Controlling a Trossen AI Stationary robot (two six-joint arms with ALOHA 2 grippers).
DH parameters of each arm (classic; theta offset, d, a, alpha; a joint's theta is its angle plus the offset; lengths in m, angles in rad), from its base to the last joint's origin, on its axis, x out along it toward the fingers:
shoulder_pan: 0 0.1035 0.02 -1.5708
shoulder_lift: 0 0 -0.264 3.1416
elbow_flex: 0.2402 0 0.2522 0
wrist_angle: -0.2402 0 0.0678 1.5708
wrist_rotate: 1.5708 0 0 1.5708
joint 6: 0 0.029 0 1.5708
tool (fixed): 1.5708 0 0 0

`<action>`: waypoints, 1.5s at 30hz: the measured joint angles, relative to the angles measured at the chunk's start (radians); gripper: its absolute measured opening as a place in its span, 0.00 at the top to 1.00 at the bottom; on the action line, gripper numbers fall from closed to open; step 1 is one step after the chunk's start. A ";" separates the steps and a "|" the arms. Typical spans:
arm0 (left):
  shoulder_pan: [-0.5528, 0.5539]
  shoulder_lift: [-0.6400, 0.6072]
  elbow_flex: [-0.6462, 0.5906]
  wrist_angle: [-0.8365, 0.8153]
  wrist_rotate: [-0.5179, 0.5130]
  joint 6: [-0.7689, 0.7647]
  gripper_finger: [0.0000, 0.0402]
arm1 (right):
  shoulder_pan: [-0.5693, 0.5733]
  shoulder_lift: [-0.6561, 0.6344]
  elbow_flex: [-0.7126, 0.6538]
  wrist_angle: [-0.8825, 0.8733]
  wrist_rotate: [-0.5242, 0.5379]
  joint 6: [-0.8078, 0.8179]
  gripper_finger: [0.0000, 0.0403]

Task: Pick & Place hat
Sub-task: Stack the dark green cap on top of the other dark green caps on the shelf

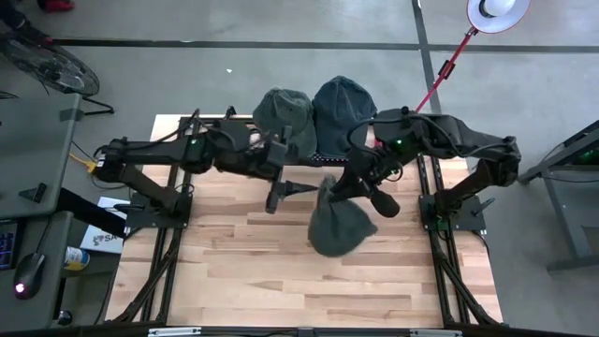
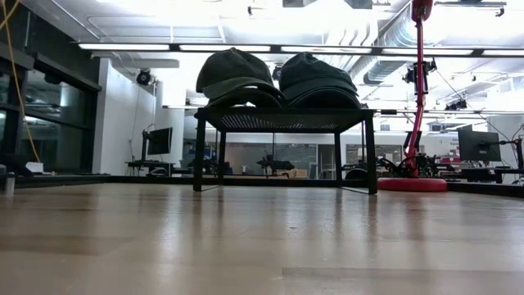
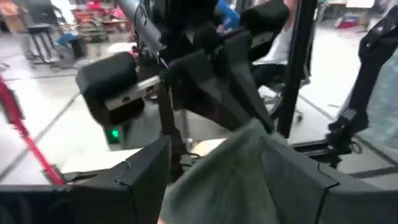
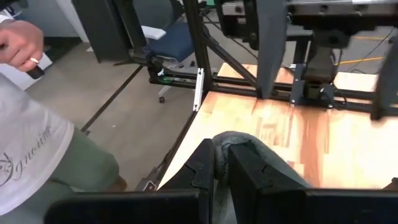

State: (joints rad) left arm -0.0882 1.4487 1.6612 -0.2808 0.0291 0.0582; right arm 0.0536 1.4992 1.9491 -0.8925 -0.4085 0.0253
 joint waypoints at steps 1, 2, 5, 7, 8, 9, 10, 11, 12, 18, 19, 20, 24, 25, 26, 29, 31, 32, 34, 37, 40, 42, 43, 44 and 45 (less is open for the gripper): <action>0.009 0.005 0.001 0.000 0.026 -0.010 0.40 | 0.000 0.001 0.000 -0.001 -0.002 0.000 0.96; 0.015 0.008 -0.003 -0.014 0.054 -0.016 0.40 | 0.000 0.003 0.000 -0.003 -0.003 0.000 0.96; 0.028 0.025 -0.003 0.006 0.133 -0.039 0.40 | 0.000 0.007 0.000 -0.004 -0.011 0.000 0.96; 0.032 0.025 -0.003 -0.001 0.165 -0.044 0.40 | 0.000 0.007 0.000 -0.004 -0.031 0.000 0.96; 0.032 0.025 -0.003 0.002 0.167 -0.042 0.40 | 0.000 0.007 0.000 -0.004 -0.042 0.000 0.96; 0.032 0.025 -0.003 0.001 0.166 -0.041 0.40 | 0.000 0.010 0.000 -0.003 -0.052 0.000 0.96; 0.032 0.025 -0.003 0.001 0.166 -0.040 0.40 | 0.000 0.012 0.000 -0.003 -0.062 0.000 0.96; 0.034 0.026 -0.003 0.001 0.167 -0.040 0.40 | 0.000 0.013 0.000 -0.004 -0.067 0.000 0.96; 0.038 0.029 -0.003 0.002 0.176 -0.040 0.40 | 0.002 0.014 0.000 -0.006 -0.070 0.000 0.96; 0.045 0.047 -0.002 0.007 0.219 -0.060 0.41 | 0.008 0.027 0.000 -0.005 -0.073 -0.003 0.96; 0.045 0.050 -0.002 0.002 0.227 -0.063 0.41 | 0.009 0.028 0.000 -0.005 -0.073 -0.003 0.96; 0.045 0.053 -0.003 -0.001 0.238 -0.063 0.41 | 0.008 0.029 0.000 -0.005 -0.073 -0.003 0.96; 0.045 0.074 -0.003 0.022 0.287 -0.072 0.41 | 0.008 0.036 0.000 -0.004 -0.076 -0.003 0.96; 0.045 0.075 -0.004 0.028 0.303 -0.076 0.41 | 0.008 0.036 0.000 -0.004 -0.077 -0.003 0.96; 0.044 0.079 -0.004 0.041 0.313 -0.081 0.41 | 0.008 0.036 0.000 -0.004 -0.077 -0.003 0.96; 0.043 0.087 -0.002 0.046 0.344 -0.092 0.41 | 0.008 0.036 0.000 -0.008 -0.077 -0.003 0.96; 0.043 0.089 -0.003 0.041 0.363 -0.094 0.41 | 0.008 0.034 0.000 -0.014 -0.073 -0.003 0.96; 0.043 0.089 -0.003 0.042 0.372 -0.094 0.41 | 0.008 0.034 0.000 -0.017 -0.069 -0.003 0.96; 0.042 0.087 -0.003 0.047 0.384 -0.107 0.41 | 0.008 0.033 0.000 -0.021 -0.064 0.000 0.96; 0.042 0.087 -0.003 0.042 0.393 -0.136 0.41 | 0.008 0.033 0.000 -0.031 -0.051 0.000 0.96; 0.042 0.087 -0.003 0.041 0.412 -0.146 0.43 | 0.008 0.033 0.000 -0.055 -0.006 0.011 0.96; 0.043 0.087 -0.003 0.039 0.416 -0.153 0.47 | 0.004 0.033 0.000 -0.063 0.005 0.020 0.96; 0.043 0.087 -0.003 0.038 0.418 -0.161 0.49 | 0.002 0.033 0.000 -0.064 0.006 0.021 0.96; 0.043 0.087 -0.003 0.038 0.419 -0.168 0.51 | 0.002 0.033 0.000 -0.064 0.008 0.021 0.96; 0.043 0.087 -0.003 0.038 0.419 -0.170 0.53 | 0.002 0.033 0.000 -0.064 0.009 0.022 0.96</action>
State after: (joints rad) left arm -0.0456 1.5360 1.6581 -0.2432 0.4484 -0.1116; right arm 0.0555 1.5318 1.9491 -0.9562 -0.3990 0.0475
